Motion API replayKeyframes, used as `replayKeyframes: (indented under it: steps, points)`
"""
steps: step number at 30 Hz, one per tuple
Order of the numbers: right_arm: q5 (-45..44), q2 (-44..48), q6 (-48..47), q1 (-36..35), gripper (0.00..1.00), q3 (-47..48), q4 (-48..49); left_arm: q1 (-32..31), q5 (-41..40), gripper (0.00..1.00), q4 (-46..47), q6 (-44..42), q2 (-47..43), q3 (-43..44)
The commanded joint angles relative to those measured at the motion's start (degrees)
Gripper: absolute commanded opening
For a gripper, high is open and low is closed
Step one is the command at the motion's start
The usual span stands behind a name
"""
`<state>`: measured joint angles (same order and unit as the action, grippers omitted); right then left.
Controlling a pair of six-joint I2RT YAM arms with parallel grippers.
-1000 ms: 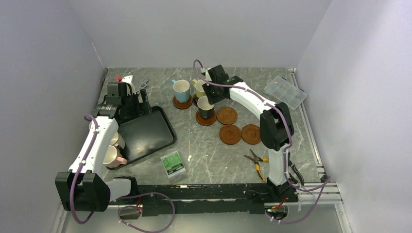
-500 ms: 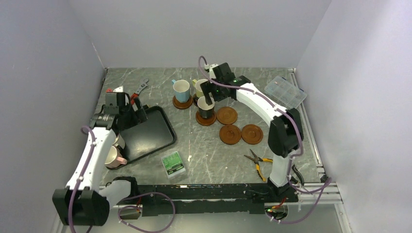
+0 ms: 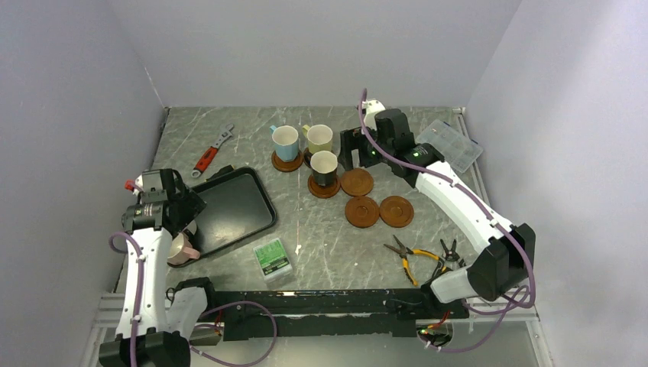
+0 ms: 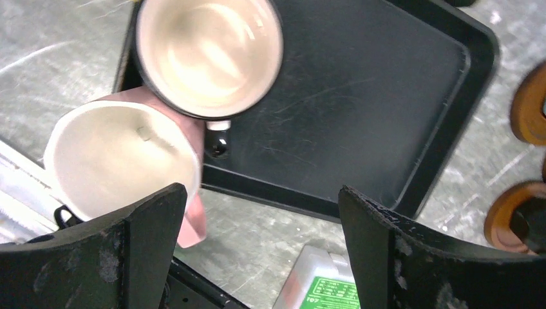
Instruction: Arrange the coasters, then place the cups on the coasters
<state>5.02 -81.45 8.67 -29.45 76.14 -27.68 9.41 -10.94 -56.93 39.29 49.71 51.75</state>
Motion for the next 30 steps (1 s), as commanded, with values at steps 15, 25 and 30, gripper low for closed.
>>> replayKeyframes:
  steps: [15,25,30]
  points:
    - [5.24,5.80,4.05,5.90,0.91,-8.54,5.26,8.30,2.53,0.75,1.09,3.41,3.98,-3.18]
    - [5.02,6.71,4.60,6.36,0.91,-9.58,5.58,9.05,6.57,0.42,2.31,2.94,7.22,-4.03]
    - [5.03,7.01,4.61,6.56,0.91,-9.78,5.72,9.11,7.21,0.12,0.45,2.95,5.19,-2.93]
